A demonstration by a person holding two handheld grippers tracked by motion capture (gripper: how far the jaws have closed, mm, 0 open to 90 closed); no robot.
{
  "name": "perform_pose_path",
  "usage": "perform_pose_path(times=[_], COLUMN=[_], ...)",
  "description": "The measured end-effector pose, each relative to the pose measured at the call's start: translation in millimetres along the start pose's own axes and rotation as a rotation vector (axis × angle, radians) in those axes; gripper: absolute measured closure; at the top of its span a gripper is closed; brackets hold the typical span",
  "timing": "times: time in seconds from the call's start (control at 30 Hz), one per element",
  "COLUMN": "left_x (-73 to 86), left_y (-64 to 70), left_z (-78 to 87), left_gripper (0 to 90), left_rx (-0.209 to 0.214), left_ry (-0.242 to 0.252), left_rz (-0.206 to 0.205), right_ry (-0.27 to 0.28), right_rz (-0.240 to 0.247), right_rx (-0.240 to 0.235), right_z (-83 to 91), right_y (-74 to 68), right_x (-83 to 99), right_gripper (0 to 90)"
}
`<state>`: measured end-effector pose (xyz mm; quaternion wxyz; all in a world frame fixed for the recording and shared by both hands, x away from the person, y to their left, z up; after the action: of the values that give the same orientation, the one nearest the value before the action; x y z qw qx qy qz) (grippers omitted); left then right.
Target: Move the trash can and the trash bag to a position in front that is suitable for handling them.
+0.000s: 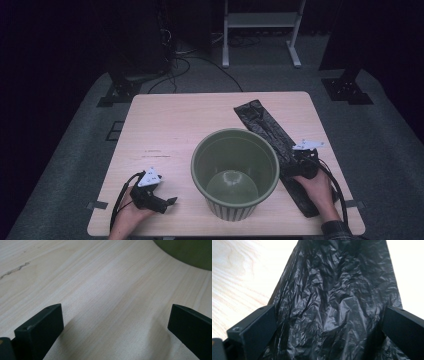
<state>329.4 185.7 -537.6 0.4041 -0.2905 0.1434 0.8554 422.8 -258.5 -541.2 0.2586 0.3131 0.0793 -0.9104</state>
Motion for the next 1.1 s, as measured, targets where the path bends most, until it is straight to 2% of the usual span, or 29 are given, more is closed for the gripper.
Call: perform_pose_path(times=[0.17,0.4,1.1], left_x=[0.0,0.0,1.5], left_y=[-0.5,-0.8,1.6], left_z=[-0.4,-1.2,-1.5], left_gripper=[0.0,0.0,0.0], left_rx=[0.002,0.002,-0.017], left_ry=[-0.004,-0.011,-0.023], left_rz=[0.003,0.003,-0.015], right_ry=[-0.025,-0.028,-0.044], right_rz=[-0.013,-0.020,0.050], right_rx=[-0.024,-0.019,-0.068], right_z=[-0.4,3.7,26.5], right_y=[-2.4,-10.3,-51.5], right_x=[3.5,8.6,37.3], right_gripper=[0.0,0.0,0.0])
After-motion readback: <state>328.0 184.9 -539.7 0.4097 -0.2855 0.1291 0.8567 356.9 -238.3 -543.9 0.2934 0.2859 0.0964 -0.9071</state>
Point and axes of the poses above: each handheld gripper's, and its own axes: z roughly backward along the jaws, x roughly out of its underside, y roughly to its right, the point moved 8 cm from there along -z, roughly forward along the jaws, and after that the axes turned 9 degrees about -y, right-handed, at the moved point
